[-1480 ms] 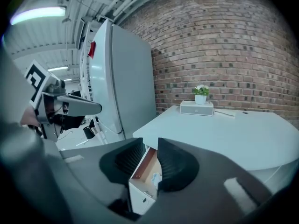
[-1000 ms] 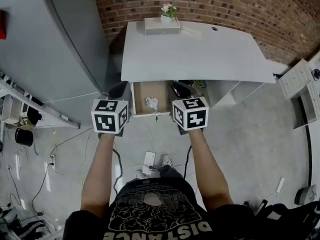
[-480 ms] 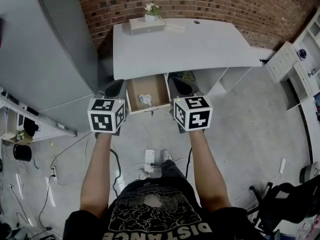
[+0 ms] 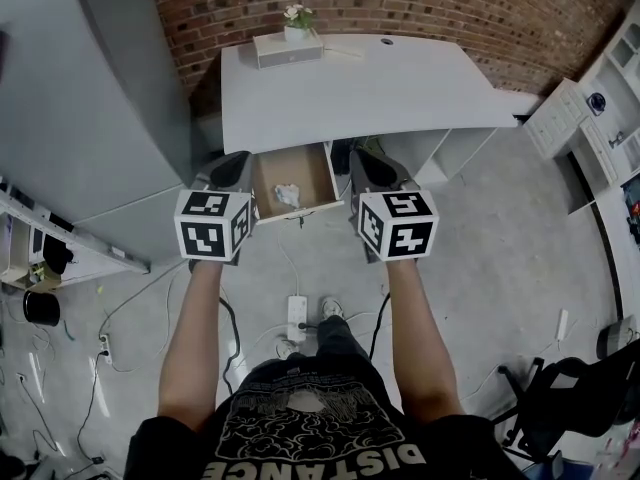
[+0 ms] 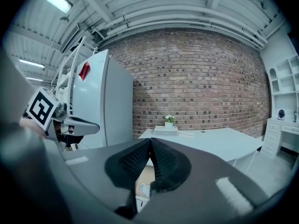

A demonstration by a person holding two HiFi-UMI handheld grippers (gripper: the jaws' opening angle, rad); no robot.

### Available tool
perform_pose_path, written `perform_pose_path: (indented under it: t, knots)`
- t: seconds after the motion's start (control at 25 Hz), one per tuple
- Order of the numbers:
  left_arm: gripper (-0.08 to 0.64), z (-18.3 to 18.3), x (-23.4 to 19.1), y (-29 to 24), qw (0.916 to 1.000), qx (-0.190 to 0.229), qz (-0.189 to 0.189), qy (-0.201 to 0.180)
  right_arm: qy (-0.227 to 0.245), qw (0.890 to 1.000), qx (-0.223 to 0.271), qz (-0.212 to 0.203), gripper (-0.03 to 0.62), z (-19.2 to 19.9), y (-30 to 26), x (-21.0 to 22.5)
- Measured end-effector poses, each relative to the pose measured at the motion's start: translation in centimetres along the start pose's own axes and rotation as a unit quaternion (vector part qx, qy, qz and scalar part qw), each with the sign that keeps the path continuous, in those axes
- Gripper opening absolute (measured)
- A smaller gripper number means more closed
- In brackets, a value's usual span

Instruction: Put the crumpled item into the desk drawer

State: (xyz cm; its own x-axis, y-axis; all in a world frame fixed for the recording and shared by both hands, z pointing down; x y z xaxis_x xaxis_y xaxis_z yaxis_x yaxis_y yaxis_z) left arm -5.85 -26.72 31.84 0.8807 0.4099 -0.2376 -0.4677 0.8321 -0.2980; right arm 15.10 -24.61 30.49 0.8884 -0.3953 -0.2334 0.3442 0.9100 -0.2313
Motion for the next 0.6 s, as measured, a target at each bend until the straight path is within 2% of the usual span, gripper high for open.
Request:
perform_pose_path:
  t: [0.6]
  knots:
    - [-0.002, -0.3, -1.2, 0.2, 1.0, -0.001, -0.005, -0.005, 0.005, 1.0, 0.001, -0.006, 0.0, -0.4, -1.0, -0.8]
Point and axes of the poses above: the fingertips, and each gripper's own axes: y backward along the fingers, x to its right, z out of its underside, the point moved 4 cm from there along y, backward along the fingers, and after that the axes turned 15 degrees about y, right-handed, at the moved point
